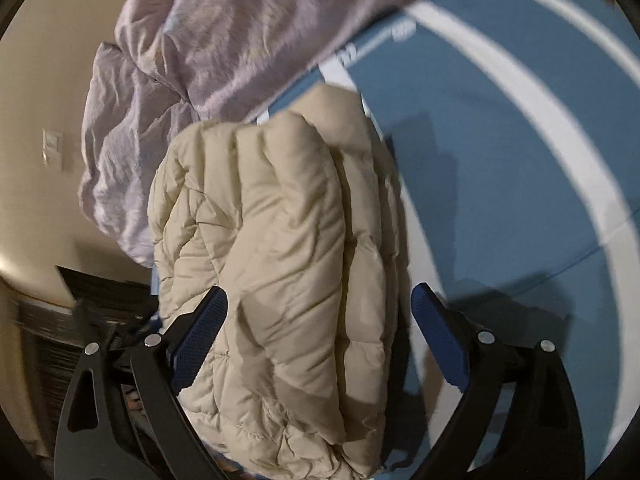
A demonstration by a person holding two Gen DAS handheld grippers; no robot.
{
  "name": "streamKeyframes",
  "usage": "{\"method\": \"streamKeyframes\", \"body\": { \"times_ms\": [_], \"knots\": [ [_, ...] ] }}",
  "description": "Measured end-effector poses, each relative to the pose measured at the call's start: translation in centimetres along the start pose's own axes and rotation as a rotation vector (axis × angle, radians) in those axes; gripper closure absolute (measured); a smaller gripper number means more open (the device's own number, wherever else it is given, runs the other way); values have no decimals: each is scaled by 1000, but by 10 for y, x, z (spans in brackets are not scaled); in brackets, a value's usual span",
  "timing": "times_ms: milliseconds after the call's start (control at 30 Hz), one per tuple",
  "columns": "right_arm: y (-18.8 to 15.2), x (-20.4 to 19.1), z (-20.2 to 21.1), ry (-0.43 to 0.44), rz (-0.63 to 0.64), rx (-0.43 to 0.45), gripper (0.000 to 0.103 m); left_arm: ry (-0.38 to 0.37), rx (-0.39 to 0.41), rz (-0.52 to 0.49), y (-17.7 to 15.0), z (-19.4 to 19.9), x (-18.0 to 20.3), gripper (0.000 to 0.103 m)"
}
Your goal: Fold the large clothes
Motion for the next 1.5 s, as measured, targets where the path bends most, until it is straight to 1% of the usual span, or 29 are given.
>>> {"method": "streamKeyframes", "body": {
  "times_ms": [100, 233, 367, 533, 733, 833, 867, 900, 933, 967, 1000, 1033, 1067, 1100, 1167, 1267, 1433, 1500],
  "knots": [
    [-1, 5, -14, 69, -42, -55, 7, -45, -33, 28, -1, -7, -3, 4],
    [-3, 6, -29, 95, -52, -117, 6, -86, -70, 55, 1, -15, -5, 4],
    [-4, 1, -41, 152, -45, -140, 4, -128, -97, 87, 0, -22, -10, 3],
    [-3, -5, -51, 179, -34, -157, 5, -201, -134, 141, 0, -30, -14, 3],
    [-2, -4, -53, 198, -36, -162, 11, -293, -187, 165, -5, -41, -5, 3],
    [-1, -5, -55, 204, -36, -168, 14, -313, -209, 171, -7, -48, -1, 3],
    [-1, -5, -57, 206, -35, -171, 16, -321, -214, 175, -8, -50, 1, 3],
    [0, -5, -58, 211, -37, -176, 20, -326, -211, 174, -8, -50, 2, 3],
    [0, -5, -60, 219, -42, -179, 23, -333, -213, 175, -7, -51, 4, 8],
    [1, -5, -62, 232, -51, -179, 30, -339, -212, 178, -7, -51, 5, 14],
    [1, -5, -61, 248, -56, -177, 38, -337, -207, 182, -7, -50, 5, 17],
    [2, -7, -62, 262, -55, -175, 41, -335, -193, 185, -5, -47, 5, 25],
    [4, -11, -61, 277, -48, -169, 48, -332, -182, 186, -3, -44, 4, 33],
    [7, -15, -61, 290, -38, -164, 53, -331, -171, 187, 0, -41, 4, 37],
    [13, -26, -64, 302, -10, -159, 59, -329, -139, 193, 8, -32, 0, 49],
    [24, -46, -73, 320, 42, -159, 64, -309, -82, 189, 24, -19, -4, 55],
    [42, -80, -98, 333, 122, -171, 65, -265, -8, 213, 49, 0, -25, 57],
    [45, -86, -106, 333, 145, -182, 66, -247, 8, 217, 56, 5, -33, 57]
  ]
}}
Point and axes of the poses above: each gripper's, at about its wrist camera, not at the fingertips, and z roughly against the way its jaws point, x to its right, y to its top, the point moved 2 cm from there along -z, roughly the way its jaws point, and after that the axes turned 6 degrees about y, right-handed, at the moved point
